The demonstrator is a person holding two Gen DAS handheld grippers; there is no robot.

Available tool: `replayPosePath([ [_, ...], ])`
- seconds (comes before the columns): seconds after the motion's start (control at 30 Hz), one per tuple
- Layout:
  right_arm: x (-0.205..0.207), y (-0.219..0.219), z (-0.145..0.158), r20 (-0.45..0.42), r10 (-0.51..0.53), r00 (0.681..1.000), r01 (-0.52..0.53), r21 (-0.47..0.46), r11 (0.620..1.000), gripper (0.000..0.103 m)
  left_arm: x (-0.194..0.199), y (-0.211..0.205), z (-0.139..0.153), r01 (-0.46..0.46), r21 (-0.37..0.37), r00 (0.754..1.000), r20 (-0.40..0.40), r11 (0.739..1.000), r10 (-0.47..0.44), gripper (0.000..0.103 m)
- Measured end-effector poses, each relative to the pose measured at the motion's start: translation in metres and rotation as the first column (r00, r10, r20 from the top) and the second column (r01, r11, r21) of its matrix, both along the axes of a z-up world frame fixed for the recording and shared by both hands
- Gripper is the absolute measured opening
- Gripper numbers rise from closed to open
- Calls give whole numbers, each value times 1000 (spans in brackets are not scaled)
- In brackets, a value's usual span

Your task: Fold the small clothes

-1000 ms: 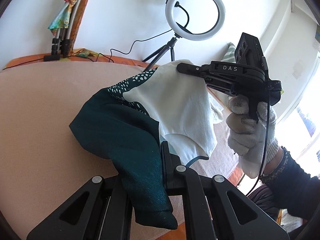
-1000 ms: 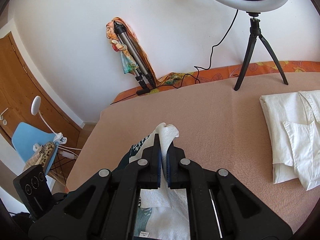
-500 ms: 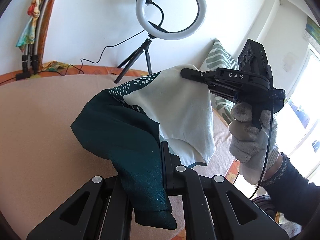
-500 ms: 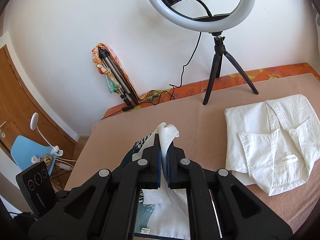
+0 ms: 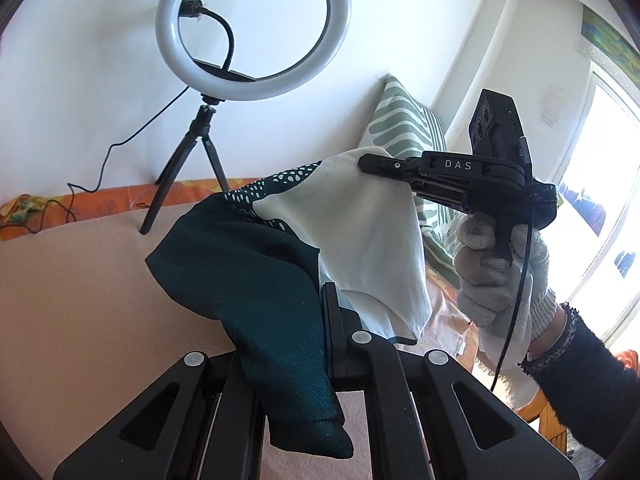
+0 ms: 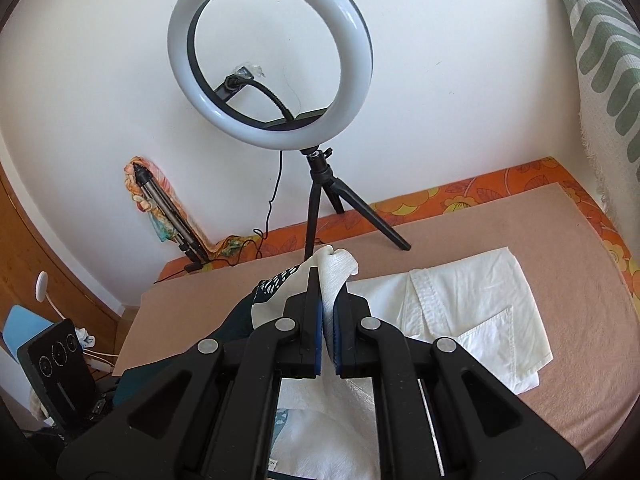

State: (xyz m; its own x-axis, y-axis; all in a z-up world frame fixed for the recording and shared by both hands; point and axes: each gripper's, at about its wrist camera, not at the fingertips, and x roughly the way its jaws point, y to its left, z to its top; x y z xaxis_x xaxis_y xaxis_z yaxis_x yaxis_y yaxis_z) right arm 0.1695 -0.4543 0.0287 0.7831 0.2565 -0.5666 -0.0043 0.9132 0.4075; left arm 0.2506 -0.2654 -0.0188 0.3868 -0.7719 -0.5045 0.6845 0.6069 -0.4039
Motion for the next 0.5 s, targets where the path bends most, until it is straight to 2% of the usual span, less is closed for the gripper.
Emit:
replayPosePath([
  [0.27, 34, -56, 4, -2, -33, 999, 33, -65, 997, 5, 18, -48, -4, 37, 6, 999, 27, 999, -37, 5],
  [0.5, 62, -86, -18, -56, -47, 997, 39, -133, 990, 5, 31, -76, -27, 55, 35, 998, 6, 998, -55, 5],
])
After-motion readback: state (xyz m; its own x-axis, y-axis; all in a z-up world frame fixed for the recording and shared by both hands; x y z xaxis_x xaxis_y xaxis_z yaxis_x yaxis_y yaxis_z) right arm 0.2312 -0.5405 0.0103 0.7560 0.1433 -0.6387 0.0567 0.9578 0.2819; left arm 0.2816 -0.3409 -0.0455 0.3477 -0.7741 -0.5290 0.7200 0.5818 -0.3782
